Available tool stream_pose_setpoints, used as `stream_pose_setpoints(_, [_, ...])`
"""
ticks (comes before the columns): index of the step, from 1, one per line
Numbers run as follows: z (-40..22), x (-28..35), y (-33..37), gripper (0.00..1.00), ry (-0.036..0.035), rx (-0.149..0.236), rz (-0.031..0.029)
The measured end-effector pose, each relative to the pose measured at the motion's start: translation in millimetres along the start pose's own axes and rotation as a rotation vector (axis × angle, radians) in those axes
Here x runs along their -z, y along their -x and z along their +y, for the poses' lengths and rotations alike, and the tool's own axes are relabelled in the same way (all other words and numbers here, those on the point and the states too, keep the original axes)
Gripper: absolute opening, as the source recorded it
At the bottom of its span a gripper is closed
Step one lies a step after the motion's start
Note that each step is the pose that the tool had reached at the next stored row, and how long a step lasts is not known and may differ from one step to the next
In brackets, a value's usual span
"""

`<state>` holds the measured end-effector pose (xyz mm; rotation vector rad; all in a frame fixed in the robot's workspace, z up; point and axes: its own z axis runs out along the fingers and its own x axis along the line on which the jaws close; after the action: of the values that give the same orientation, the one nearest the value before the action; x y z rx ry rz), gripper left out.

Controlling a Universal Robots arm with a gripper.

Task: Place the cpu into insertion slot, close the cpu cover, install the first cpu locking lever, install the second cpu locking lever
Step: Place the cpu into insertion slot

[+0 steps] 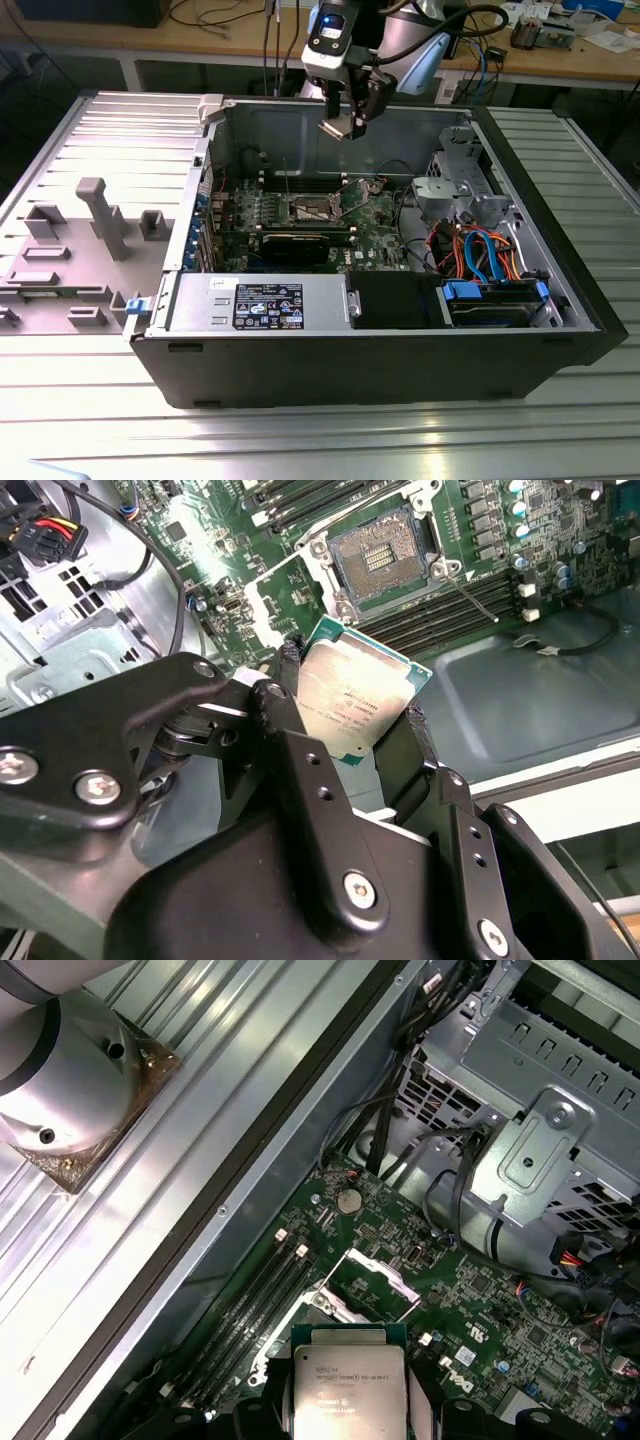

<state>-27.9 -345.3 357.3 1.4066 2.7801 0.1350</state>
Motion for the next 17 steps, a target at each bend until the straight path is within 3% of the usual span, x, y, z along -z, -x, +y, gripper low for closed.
stream_pose_setpoints(4, [0.0,-0.3,0.0,0.54,0.0002,-0.008,-0.0007])
stream_pose_setpoints(12, [-0.2,-2.6,0.1,0.54,0.0013,-0.076,-0.0067])
stream_pose_setpoints(17, [-0.2,-2.8,0.1,0.54,0.0016,-0.084,-0.0074])
